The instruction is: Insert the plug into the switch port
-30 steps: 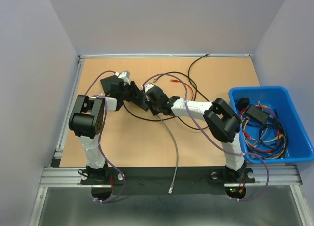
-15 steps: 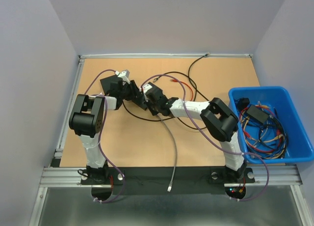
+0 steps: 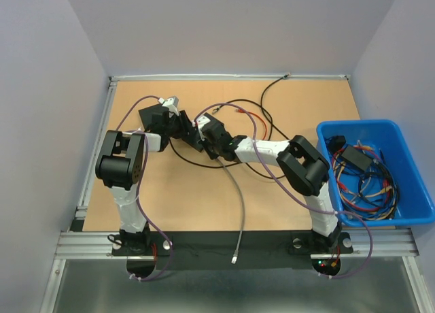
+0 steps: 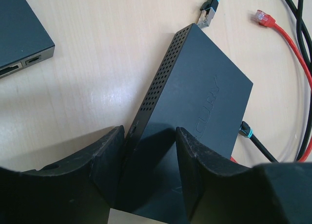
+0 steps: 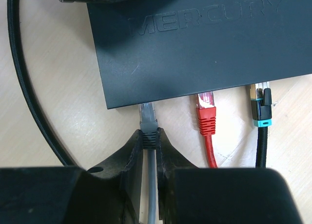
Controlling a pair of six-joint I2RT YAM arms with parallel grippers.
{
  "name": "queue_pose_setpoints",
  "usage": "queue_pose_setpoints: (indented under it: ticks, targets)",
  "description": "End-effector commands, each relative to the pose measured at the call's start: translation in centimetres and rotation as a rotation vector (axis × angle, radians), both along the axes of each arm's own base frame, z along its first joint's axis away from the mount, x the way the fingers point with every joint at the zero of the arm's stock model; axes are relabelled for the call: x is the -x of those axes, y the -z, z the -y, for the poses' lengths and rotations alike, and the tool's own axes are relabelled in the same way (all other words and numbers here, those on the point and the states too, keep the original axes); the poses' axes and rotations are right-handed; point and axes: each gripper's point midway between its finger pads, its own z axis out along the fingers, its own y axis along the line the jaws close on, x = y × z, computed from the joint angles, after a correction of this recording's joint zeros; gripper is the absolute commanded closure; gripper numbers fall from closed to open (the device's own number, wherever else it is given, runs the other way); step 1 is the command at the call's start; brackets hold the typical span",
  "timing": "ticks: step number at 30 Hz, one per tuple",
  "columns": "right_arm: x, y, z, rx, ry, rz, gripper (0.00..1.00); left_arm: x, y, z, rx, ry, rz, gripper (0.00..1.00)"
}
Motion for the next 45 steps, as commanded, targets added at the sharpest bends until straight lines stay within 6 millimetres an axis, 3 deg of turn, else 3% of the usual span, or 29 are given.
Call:
queue_pose_setpoints:
  ticks: [1,11,20,24,29,32,39,45]
  targets:
    - [-3.3,-5.2,-3.4,-0.189,0.0,0.17,1.0,5.1,3.7,2.8,0.048,0.122,-0.22,0.44]
    - [-4.2,-9.9,-4.7,-0.276,0.0,0.221,1.0,6.0,4.9,3.3,0.018,0.129,-0.26,0.44]
    - [-4.9,-12.4,-5.4,-0.31,-0.002,0.259,1.0,6.2,5.4,3.9,-0.007,0.133,-0.27,0.44]
    - [-5.3,-11.6,-5.8,-0.301,0.003,0.257,0.99,6.4,5.8,4.1,-0.01,0.139,-0.281,0.44]
    - [-5.7,-8.9,-6.0,-0.276,0.013,0.223,1.0,7.4,6.1,4.7,-0.009,0.154,-0.297,0.44]
    - [-6.0,-8.2,-6.0,-0.277,0.024,0.212,1.0,7.9,6.2,5.2,-0.014,0.165,-0.301,0.44]
    - [-7.4,-10.8,-6.8,-0.308,0.021,0.267,0.99,8.8,6.4,5.8,-0.005,0.181,-0.314,0.44]
    - [-8.6,-14.9,-7.8,-0.381,0.013,0.32,1.0,9.7,6.6,6.7,-0.007,0.204,-0.315,0.44]
